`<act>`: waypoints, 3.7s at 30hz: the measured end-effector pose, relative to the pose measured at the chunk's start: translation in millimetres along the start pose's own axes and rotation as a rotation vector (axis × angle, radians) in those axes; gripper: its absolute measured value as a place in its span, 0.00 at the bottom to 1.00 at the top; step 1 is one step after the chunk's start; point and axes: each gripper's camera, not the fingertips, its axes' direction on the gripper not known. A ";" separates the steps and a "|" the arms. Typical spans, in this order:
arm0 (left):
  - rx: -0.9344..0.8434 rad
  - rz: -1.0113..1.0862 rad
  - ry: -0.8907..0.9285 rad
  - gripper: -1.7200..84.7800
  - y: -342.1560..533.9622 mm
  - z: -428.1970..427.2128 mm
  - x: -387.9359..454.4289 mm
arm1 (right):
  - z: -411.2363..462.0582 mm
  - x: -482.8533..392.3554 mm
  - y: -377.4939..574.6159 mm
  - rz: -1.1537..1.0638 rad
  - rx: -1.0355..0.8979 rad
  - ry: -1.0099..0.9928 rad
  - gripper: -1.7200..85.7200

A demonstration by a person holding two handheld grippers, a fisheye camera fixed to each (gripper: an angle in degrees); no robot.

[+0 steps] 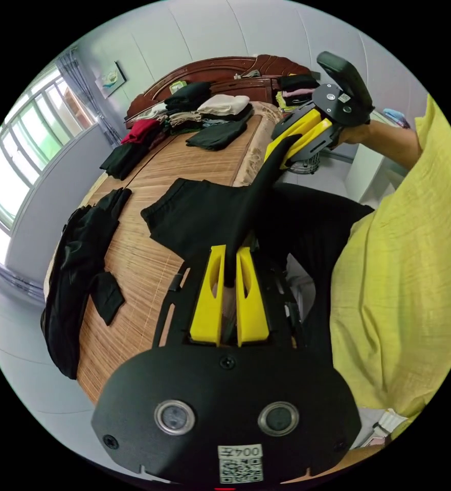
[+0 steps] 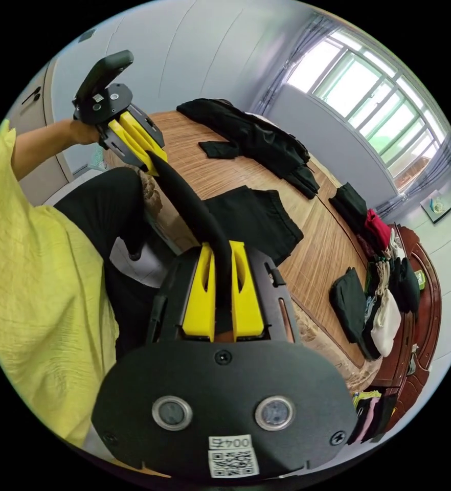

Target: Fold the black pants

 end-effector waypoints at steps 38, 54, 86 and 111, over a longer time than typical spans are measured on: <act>0.017 -0.647 0.380 0.10 42.4 188.7 -362.3 | 156.3 466.3 35.6 0.721 0.003 -0.418 0.11; 0.003 -0.474 0.284 0.17 109.0 193.9 -261.8 | 144.8 431.6 119.9 0.837 -0.111 -0.388 0.08; -0.093 -1.009 0.173 0.02 285.4 113.2 -276.9 | 25.4 330.4 157.7 0.543 0.132 -0.255 0.12; 0.081 -1.010 0.150 0.02 204.3 178.8 -280.3 | 6.1 397.0 302.6 0.680 0.114 -0.484 0.16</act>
